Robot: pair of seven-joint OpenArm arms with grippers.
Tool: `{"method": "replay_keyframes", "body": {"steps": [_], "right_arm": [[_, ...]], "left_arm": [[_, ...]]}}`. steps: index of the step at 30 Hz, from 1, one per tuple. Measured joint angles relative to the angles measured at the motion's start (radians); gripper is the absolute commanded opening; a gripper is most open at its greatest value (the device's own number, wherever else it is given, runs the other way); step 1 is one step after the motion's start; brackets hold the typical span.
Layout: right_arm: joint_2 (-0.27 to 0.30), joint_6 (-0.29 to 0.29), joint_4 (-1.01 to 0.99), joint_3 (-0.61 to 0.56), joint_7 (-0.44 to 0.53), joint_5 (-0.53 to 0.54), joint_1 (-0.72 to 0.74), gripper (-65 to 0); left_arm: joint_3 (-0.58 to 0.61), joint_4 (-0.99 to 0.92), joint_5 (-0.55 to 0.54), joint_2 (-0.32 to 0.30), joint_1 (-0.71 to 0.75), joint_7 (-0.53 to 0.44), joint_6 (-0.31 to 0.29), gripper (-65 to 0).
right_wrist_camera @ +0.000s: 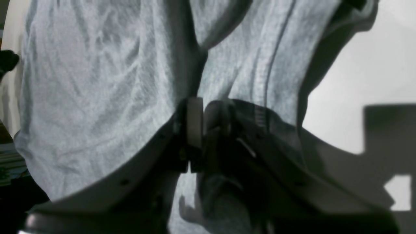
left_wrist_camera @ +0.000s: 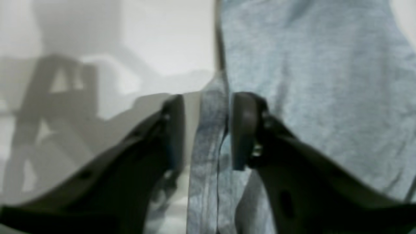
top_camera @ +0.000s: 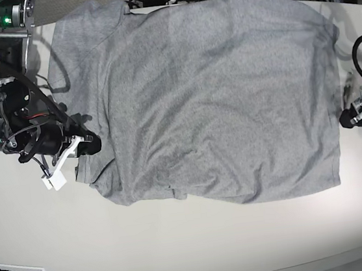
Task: Layout the t-shirt on the table in an organized manner, then fold the t-shirt properly
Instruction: 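Grasp the shirt side edges with both grippers and pull outward, then pull the held edges apart, dragging the right gripper toward the collar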
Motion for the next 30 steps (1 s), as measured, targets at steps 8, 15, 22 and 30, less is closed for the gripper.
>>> {"method": "replay_keyframes", "body": {"steps": [8, 15, 22, 30], "right_arm": [[0.001, 0.000, 0.000, 0.000, -0.008, 0.000, 0.000, -30.7], [0.001, 0.000, 0.000, 0.000, -0.008, 0.000, 0.000, -31.8], [0.024, 0.000, 0.000, 0.000, -0.016, -0.018, 0.004, -65.0], [0.144, 0.004, 0.011, 0.000, -0.077, 0.066, 0.028, -65.0]], "left_arm": [[-0.005, 0.005, 0.082, 0.056, 0.010, -0.121, 0.038, -32.0], [-0.007, 0.010, 0.099, 0.095, 0.003, -0.063, 0.024, -42.5], [-0.005, 0.018, 0.047, 0.096, -0.003, 0.003, 0.082, -65.0], [-0.003, 0.045, 0.077, -0.030, -0.072, 0.057, 0.158, -65.0]]}}
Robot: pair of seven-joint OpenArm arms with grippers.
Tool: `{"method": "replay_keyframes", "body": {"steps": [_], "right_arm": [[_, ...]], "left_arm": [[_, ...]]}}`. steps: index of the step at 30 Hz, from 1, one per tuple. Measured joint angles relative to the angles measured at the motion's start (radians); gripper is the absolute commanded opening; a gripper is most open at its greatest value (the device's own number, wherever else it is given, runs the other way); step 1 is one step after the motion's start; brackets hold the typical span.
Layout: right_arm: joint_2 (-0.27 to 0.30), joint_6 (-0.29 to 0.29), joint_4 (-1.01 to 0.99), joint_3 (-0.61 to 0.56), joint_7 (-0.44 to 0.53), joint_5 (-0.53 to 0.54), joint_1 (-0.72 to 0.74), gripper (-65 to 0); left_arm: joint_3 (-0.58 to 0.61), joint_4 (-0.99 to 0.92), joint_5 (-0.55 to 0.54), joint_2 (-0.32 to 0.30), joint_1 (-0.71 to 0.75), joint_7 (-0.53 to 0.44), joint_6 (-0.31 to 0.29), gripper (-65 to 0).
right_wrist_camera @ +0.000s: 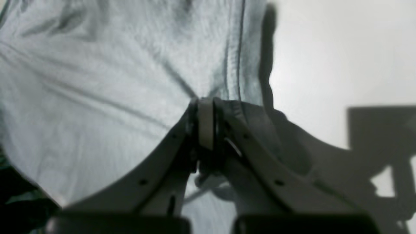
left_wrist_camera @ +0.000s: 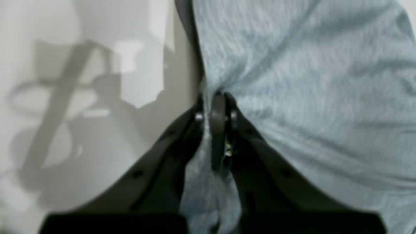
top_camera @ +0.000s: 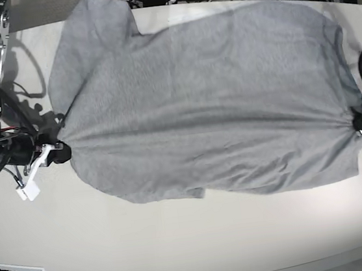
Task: Layout the t-shirt on the table in an organized manner, then fold the t-shirt properly
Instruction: 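Pull the held edges apart, dragging the right gripper toward the collar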
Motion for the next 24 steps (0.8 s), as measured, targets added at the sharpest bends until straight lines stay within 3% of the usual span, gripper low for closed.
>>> {"method": "replay_keyframes", "body": {"steps": [3, 7, 11, 16, 24], "right_arm": [[0.013, 0.003, 0.018, 0.000, -0.060, 0.053, 0.000, -65.0], [0.021, 0.002, 0.077, 0.000, -0.215, 0.126, -0.001, -65.0], [0.021, 0.003, 0.154, 0.000, -0.367, 0.191, -0.003, -65.0], [0.041, 0.003, 0.221, -0.001, -0.365, 0.285, -0.018, -65.0], [0.122, 0.003, 0.433, -0.001, -0.369, 0.434, -0.058, -65.0]], "left_arm": [[0.000, 0.003, -0.092, -0.012, -0.025, 0.059, -0.092, -65.0], [0.000, 0.003, -0.249, -0.003, -0.030, 0.229, -0.234, -65.0], [0.000, 0.003, -0.392, -0.014, -0.030, 0.409, -0.234, -65.0], [0.001, 0.003, -0.480, -0.035, -0.030, 0.560, -0.234, -65.0], [0.004, 0.034, -0.756, -0.136, -0.030, 0.663, -0.237, -65.0]]}}
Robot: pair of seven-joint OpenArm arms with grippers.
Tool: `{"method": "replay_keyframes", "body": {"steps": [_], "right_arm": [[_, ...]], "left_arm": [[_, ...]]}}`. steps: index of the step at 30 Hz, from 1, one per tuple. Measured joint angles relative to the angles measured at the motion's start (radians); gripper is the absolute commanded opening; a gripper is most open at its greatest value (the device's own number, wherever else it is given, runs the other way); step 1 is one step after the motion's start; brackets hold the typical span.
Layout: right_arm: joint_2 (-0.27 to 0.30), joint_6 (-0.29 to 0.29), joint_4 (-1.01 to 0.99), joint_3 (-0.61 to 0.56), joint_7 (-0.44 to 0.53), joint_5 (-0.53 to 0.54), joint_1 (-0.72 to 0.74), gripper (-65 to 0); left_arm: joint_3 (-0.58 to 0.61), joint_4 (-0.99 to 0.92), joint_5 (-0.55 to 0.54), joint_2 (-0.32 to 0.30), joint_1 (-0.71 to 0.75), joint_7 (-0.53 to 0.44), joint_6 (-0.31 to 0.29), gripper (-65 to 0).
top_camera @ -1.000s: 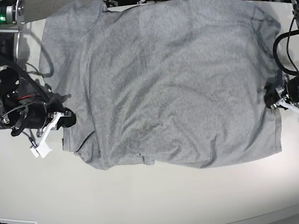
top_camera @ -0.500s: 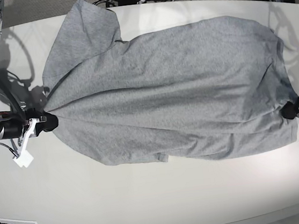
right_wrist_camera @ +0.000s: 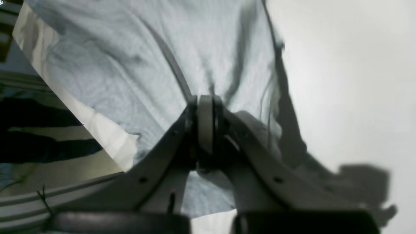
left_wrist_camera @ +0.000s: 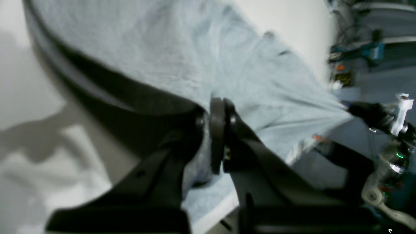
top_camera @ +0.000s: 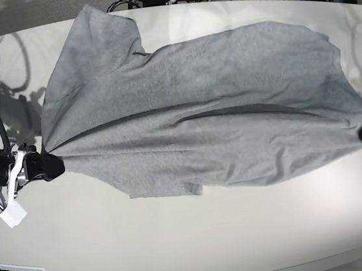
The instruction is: Layout the t-shirt on the table in an organized manner, then fold the t-shirt properly
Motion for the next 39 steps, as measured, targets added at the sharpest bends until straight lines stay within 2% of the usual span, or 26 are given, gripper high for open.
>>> {"method": "replay_keyframes", "body": {"steps": [11, 15, 22, 28, 31, 39], "right_arm": [[0.000, 0.000, 0.088, -0.002, -0.001, 0.016, -0.166, -65.0], [0.016, 0.000, 0.098, -0.002, -0.001, 0.089, -0.209, -65.0], [0.051, 0.000, 0.282, -0.002, 0.003, 0.112, -0.285, -65.0], [0.057, 0.000, 0.395, -0.002, -0.005, 0.109, -0.398, -65.0], [0.062, 0.000, 0.443, -0.002, -0.001, 0.066, -0.429, -65.0], [0.063, 0.000, 0.502, -0.002, -0.001, 0.077, -0.521, -65.0]], "left_arm": [[0.000, 0.046, 0.004, -0.045, 0.037, 0.004, 0.000, -65.0], [0.000, 0.046, 0.003, -0.050, 0.034, 0.001, 0.000, -65.0], [0.000, 0.046, 0.004, -0.048, 0.035, 0.002, -0.001, -65.0], [0.000, 0.047, 0.003, -0.045, 0.036, 0.001, -0.001, -65.0], [0.000, 0.047, 0.004, -0.047, 0.034, 0.001, -0.001, -65.0], [0.000, 0.047, 0.003, -0.046, 0.034, 0.002, 0.000, -65.0]]}}
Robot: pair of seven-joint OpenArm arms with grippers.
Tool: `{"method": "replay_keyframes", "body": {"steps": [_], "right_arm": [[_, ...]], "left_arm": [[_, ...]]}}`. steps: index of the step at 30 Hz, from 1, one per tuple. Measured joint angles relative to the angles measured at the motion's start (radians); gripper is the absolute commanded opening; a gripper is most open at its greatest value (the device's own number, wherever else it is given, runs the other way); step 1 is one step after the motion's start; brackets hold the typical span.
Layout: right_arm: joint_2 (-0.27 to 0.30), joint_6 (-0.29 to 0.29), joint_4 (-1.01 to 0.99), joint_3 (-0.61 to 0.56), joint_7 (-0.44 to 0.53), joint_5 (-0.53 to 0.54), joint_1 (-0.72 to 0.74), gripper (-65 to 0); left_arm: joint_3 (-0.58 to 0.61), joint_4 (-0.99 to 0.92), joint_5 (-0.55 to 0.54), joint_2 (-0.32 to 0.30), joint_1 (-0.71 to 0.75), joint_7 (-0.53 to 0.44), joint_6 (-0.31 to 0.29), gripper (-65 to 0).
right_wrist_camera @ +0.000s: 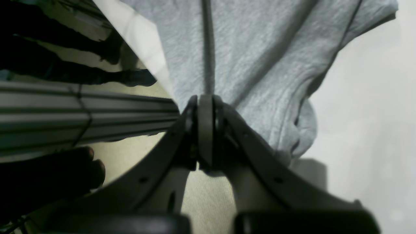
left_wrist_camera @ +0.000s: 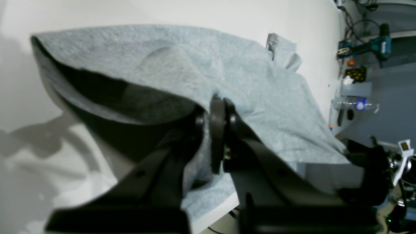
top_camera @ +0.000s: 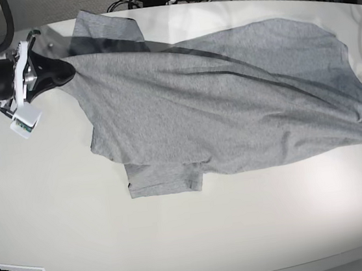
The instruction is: Layout the t-shirt on the table in an organized manner, then fold the t-shirt properly
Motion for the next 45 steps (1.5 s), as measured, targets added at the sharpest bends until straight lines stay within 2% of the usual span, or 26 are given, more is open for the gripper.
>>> {"method": "replay_keyframes", "body": {"steps": [8, 12, 17, 24, 28, 37, 38, 40, 41, 42, 45], "right_arm": [[0.021, 0.000, 0.102, 0.000, 0.001, -0.029, -0.036, -65.0], [0.019, 0.000, 0.106, 0.000, 0.000, -0.092, -0.040, -65.0], [0.019, 0.000, 0.106, 0.000, 0.000, -0.092, -0.040, -65.0], [0.021, 0.000, 0.106, 0.002, 0.001, -0.091, -0.048, -65.0], [0.021, 0.000, 0.106, 0.019, 0.000, -0.092, -0.108, -65.0], [0.019, 0.000, 0.106, 0.024, 0.004, -0.154, -0.116, -65.0], [0.019, 0.000, 0.106, 0.024, 0.004, -0.155, -0.114, -63.3], [0.019, 0.000, 0.106, 0.024, 0.006, -0.170, -0.110, -46.9], [0.019, 0.000, 0.106, 0.024, 0.000, -0.180, -0.102, -39.7], [0.019, 0.000, 0.106, 0.024, 0.000, -0.200, -0.090, -35.7], [0.019, 0.000, 0.106, 0.034, 0.000, -0.220, -0.024, -35.5]], "left_arm": [[0.000, 0.016, 0.001, -0.003, 0.002, 0.000, 0.000, -65.0], [0.000, 0.081, 0.000, -0.046, 0.023, -0.001, 0.000, -65.0], [0.001, 0.248, 0.000, -0.111, 0.123, -0.004, 0.000, -65.0], [0.004, 0.437, -0.010, -0.134, 0.276, -0.010, 0.000, -65.0], [0.004, 0.444, -0.002, -0.151, 0.339, 0.002, 0.000, -65.0], [0.004, 0.447, -0.007, -0.156, 0.352, 0.000, 0.000, -64.5], [0.004, 0.447, -0.007, -0.156, 0.352, 0.000, 0.000, -56.4], [0.004, 0.447, -0.008, -0.159, 0.351, -0.002, 0.000, -36.6], [0.004, 0.447, -0.007, -0.164, 0.351, -0.003, 0.000, -29.1], [0.004, 0.447, -0.008, -0.169, 0.351, -0.003, 0.000, -25.2], [0.004, 0.446, -0.007, -0.189, 0.336, 0.000, 0.001, -24.8]]}}
